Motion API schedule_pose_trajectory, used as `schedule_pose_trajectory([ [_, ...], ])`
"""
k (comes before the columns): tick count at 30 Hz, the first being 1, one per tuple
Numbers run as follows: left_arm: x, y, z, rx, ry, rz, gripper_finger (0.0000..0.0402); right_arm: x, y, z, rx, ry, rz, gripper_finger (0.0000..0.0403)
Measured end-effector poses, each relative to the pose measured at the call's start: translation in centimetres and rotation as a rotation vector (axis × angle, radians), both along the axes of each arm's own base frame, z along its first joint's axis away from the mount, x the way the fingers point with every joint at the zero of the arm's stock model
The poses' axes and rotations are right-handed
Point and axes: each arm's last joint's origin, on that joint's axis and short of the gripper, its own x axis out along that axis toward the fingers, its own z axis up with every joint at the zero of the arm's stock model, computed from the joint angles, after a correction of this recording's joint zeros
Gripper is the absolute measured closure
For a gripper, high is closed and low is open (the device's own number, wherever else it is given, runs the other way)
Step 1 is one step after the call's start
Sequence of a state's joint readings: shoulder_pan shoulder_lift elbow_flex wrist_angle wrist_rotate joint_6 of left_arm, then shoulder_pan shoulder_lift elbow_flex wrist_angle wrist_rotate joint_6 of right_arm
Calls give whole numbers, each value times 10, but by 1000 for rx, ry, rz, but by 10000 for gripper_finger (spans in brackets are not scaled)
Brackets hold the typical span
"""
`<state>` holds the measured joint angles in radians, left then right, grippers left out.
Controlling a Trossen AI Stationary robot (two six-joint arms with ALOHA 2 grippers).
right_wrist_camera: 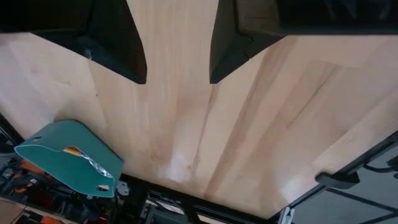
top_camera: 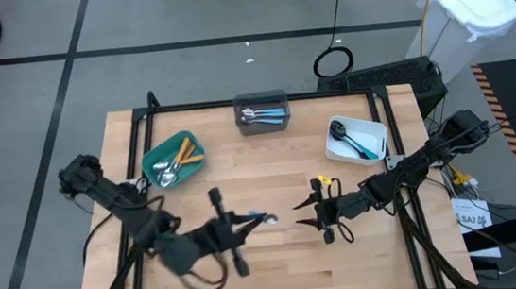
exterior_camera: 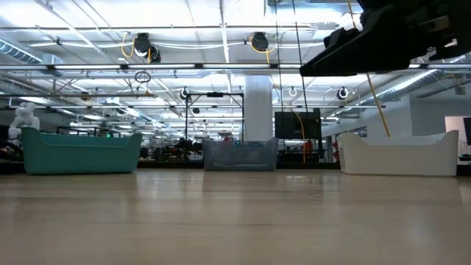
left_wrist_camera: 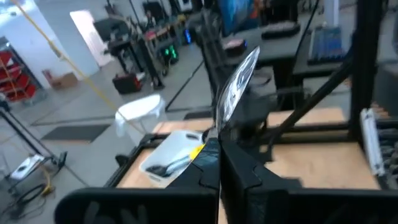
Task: Sort silverware by color (type)
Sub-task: Put the light blue spoon into the black bin
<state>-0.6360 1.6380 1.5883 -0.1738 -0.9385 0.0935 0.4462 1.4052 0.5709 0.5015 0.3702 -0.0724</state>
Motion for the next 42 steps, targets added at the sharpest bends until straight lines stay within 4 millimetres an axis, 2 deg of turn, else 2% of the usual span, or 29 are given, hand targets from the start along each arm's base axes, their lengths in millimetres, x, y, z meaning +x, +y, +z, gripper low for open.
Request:
schedule_pose_trajectory([
  [2,-6,-6,4,1,-26,6,401,0,0,0,-1,2,0,234],
  [4,-10,-14,-1,22,-41,17,401,0,0,0,9,-2,-3,234],
  [6,-7,-17,-18,27,-80,25,401,1,2,3,54,-31,-6,234],
  [8,-4,-14,-45,25,-136,37,401,1,6,8,96,-78,4,234],
  [10,-5,-6,-71,4,-226,48,401,0,12,13,121,-127,28,234],
  [13,-17,16,-103,-87,-427,-18,401,-3,21,20,133,-197,38,234],
  [18,-29,57,-156,-265,-633,-64,401,-8,27,29,91,-303,-91,234],
  [21,-22,65,-162,-300,-647,-82,402,-10,28,31,7,-323,-160,233],
  [25,3,67,-170,-284,-638,-81,402,-11,28,31,-45,-323,-187,224],
  [28,23,62,-167,-280,-671,-70,402,-11,27,30,-60,-315,-210,212],
  [34,58,52,-173,-257,-672,-46,401,-12,26,27,-63,-290,-257,187],
  [42,80,46,-176,-256,-685,42,401,-16,25,20,-126,-242,-392,184],
])
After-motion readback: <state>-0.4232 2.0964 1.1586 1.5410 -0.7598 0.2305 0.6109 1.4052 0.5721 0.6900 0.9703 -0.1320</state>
